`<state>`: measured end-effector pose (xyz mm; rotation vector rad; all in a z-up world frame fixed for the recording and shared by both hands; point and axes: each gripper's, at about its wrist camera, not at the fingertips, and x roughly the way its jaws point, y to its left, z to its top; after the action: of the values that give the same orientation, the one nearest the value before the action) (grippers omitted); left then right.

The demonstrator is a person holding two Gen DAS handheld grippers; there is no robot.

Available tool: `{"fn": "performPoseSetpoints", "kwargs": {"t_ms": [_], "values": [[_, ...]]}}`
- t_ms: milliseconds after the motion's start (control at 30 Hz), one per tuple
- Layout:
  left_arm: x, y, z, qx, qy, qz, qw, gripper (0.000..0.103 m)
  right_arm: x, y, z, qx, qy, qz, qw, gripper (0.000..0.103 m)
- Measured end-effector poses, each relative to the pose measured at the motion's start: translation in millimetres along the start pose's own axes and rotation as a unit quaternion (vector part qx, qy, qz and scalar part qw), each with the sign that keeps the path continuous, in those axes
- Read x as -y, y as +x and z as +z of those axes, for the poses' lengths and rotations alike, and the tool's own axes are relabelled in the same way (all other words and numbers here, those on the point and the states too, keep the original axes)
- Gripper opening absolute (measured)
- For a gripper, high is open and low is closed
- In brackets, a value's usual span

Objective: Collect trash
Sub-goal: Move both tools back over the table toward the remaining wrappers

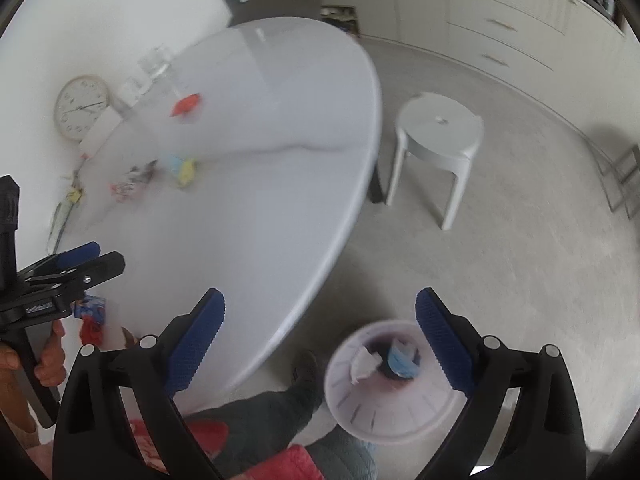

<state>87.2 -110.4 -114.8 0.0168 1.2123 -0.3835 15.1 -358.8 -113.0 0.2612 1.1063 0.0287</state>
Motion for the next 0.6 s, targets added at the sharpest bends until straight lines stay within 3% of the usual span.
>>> {"fn": "performPoseSetpoints", "kwargs": {"t_ms": [267,500,600], "values": [[-112,0,23,0.024,-0.129,0.031,0.9909,0.095,-99,62,60,0.006,-0.094,0.029,0.995,0.096],[-164,1,19,0.044,-0.162,0.042,0.9850,0.095,-161,129,95,-0.007,-0.126,0.040,0.991,0.096],[-178,6,20,0.043,-0.164,0.048,0.9844,0.095,-179,165,105,-0.025,-0.128,0.023,0.991,0.086]]}}
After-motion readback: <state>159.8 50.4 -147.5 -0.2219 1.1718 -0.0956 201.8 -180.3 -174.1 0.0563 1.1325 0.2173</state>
